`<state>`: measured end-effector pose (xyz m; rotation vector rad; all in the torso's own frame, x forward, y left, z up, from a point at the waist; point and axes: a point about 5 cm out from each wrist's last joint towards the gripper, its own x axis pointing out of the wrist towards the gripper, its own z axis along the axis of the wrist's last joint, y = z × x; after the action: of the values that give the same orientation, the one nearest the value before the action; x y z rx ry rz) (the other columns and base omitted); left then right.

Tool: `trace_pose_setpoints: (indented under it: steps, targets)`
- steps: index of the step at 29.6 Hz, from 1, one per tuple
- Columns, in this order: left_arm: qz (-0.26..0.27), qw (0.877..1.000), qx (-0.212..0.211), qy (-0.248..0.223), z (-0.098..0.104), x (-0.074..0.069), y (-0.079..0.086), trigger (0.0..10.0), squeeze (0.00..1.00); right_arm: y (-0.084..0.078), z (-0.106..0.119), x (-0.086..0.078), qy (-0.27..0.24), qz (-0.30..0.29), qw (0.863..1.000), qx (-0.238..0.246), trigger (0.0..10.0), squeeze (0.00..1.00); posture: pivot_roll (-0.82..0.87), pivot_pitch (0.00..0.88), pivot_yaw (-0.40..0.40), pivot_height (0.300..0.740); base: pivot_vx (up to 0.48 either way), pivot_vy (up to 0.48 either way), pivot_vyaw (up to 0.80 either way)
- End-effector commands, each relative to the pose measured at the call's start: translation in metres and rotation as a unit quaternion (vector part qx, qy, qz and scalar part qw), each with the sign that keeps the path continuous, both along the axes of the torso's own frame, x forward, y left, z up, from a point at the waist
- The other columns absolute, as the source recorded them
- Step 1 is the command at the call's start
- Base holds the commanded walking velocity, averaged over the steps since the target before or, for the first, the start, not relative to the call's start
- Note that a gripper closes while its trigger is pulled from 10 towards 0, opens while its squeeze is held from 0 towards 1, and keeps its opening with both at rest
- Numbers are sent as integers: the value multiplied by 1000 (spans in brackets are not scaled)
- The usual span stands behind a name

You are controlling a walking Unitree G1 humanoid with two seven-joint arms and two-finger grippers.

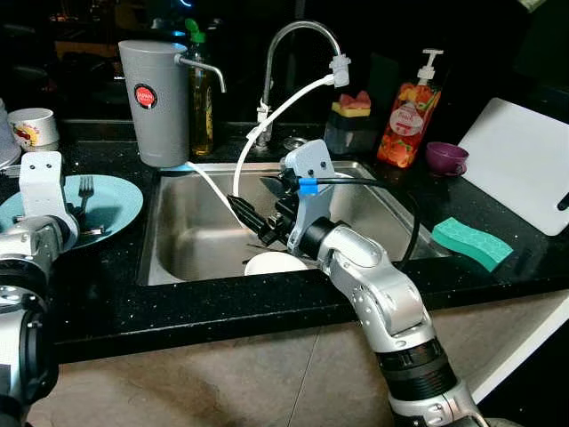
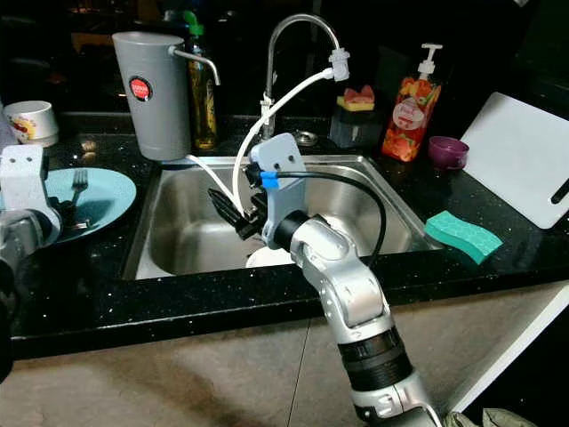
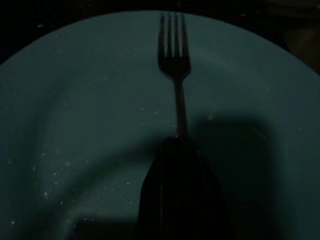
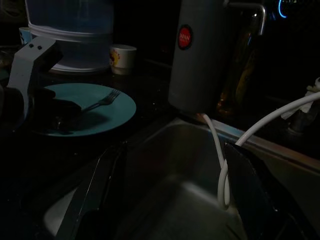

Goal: Kitchen organization

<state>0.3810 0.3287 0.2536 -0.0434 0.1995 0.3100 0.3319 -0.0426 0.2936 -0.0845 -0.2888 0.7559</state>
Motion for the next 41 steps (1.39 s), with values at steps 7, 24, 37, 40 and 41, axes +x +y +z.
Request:
trace_pose_setpoints:
  steps: [7, 24, 37, 40, 41]
  targets:
    - [-51, 991, -53, 109, -56, -1, -24, 0, 0, -2, 5, 1, -12, -4, 1000, 4, 10000, 0, 25, 122, -79, 740, 0, 0, 0]
    - [-164, 970, -77, 160, -59, 6, -67, 10000, 0, -3, 5, 2, -15, -4, 1000, 3, 10000, 0, 28, 123, -79, 740, 0, 0, 0]
    - [-218, 952, -54, 207, -78, -24, -89, 10000, 0, -2, 6, 1, -17, -1, 1000, 5, 10000, 0, 46, 128, -71, 740, 0, 0, 0]
    - [-221, 953, -17, 209, -79, -37, -93, 10000, 0, -3, 6, 0, -18, -3, 1000, 6, 10000, 0, 45, 129, -67, 740, 0, 0, 0]
    - [-217, 954, -12, 206, -77, -40, -95, 10000, 0, -3, 6, 0, -18, -3, 1000, 6, 10000, 0, 48, 130, -68, 740, 0, 0, 0]
